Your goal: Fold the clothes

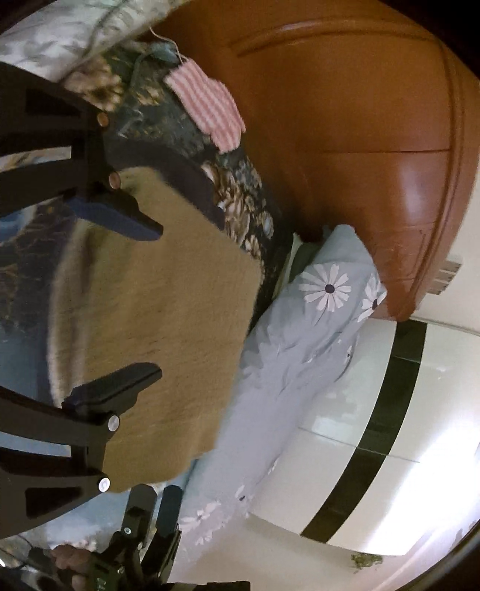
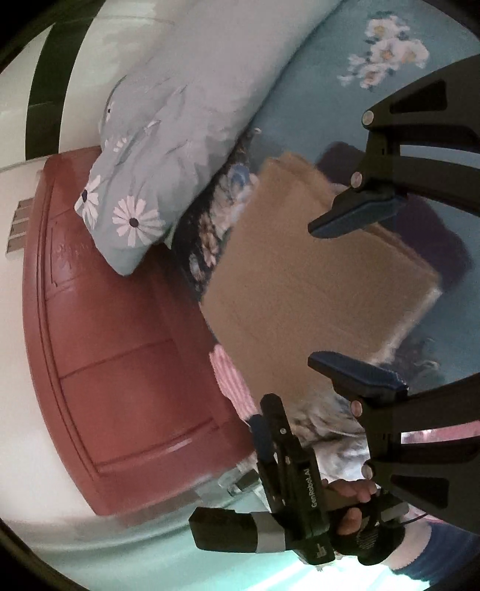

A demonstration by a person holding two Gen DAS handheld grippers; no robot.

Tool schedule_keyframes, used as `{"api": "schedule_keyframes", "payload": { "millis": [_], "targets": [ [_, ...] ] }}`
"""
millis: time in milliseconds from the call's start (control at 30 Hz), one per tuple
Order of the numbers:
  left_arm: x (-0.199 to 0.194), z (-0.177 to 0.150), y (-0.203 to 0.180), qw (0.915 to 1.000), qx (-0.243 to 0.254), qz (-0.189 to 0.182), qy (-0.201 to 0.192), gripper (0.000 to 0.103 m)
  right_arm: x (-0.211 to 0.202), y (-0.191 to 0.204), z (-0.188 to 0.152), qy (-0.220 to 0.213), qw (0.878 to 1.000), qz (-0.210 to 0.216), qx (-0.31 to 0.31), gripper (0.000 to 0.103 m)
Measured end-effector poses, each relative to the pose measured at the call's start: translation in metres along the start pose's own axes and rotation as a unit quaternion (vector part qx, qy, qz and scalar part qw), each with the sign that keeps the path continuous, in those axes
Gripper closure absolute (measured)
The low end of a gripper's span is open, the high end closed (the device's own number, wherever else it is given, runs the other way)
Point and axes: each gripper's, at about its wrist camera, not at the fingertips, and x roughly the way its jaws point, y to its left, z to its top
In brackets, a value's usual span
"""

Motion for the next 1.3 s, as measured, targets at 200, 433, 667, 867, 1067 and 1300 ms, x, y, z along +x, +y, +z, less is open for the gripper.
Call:
{"api": "schedule_keyframes", "payload": {
  "millis": [200,433,667,867,1067,1300],
  "targets": [
    [-0.016,-0.051,-0.022,0.9998,-0.004,0.019,0.007,0.027,-0.01,0.01,-0.045,0.002,1.0,-0.007,0.011,0.036],
    [-0.021,-0.097,-0.036,0.9991,-0.039,0.016,0.009,0.013,-0.023,0.021,-0.088,-0.01,0.999,-0.044,-0.005,0.035],
    [-0.031,-0.124,-0.053,0.9988,-0.037,0.028,-0.017,0.0,-0.023,0.01,-0.12,-0.015,0.998,-0.047,0.032,0.001],
    [-0.039,-0.138,-0.058,0.9973,-0.044,0.046,-0.037,0.0,-0.021,0.006,-0.131,-0.009,0.997,-0.05,0.057,0.001],
    [-0.048,-0.154,-0.058,0.9953,-0.056,0.064,-0.045,0.0,-0.023,0.015,-0.142,-0.017,0.996,-0.084,0.039,0.001],
    [-0.058,-0.167,-0.051,0.9907,-0.095,0.076,-0.06,0.0,-0.024,0.026,-0.154,-0.016,0.992,-0.125,0.025,0.001]
  ]
}}
